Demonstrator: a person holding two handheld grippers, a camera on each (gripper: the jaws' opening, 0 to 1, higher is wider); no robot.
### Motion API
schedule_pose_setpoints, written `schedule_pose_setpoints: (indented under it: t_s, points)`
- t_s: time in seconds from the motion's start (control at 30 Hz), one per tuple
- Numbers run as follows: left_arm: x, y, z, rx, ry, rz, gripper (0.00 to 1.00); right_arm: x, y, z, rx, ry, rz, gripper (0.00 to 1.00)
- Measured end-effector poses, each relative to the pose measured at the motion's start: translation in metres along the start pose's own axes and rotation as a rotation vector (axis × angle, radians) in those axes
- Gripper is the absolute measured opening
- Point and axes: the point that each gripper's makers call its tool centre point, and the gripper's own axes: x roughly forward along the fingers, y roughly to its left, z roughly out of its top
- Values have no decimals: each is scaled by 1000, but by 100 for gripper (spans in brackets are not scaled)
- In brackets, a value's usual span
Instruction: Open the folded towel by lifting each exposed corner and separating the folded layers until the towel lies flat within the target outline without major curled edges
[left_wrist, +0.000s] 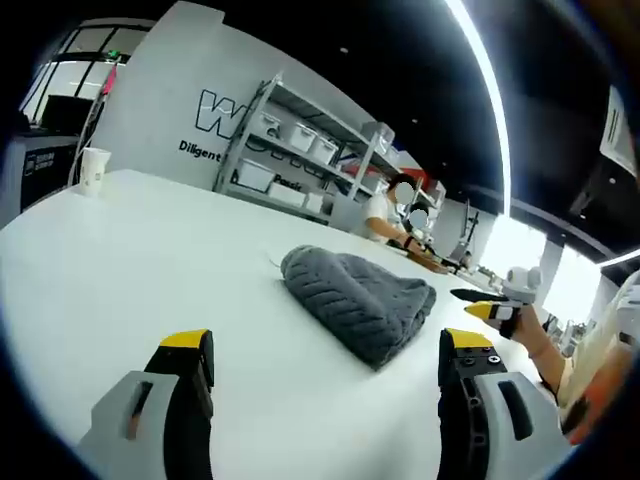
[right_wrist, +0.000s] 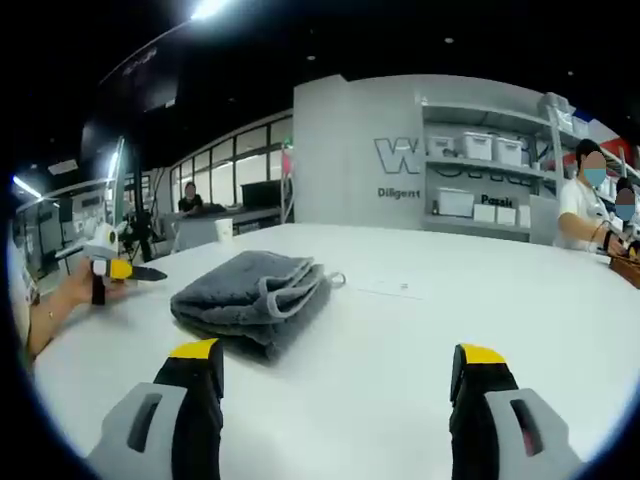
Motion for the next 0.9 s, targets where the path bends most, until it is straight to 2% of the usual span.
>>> schedule_pose_setpoints:
  t_s: [0.4,0.9]
  points:
    - [-1,2,-5,19,29,14,90,1,2,-4,-11,24,8,92]
    - [-1,3,-6,20,38,22,88,0,-1,-5,-16,32,7,90]
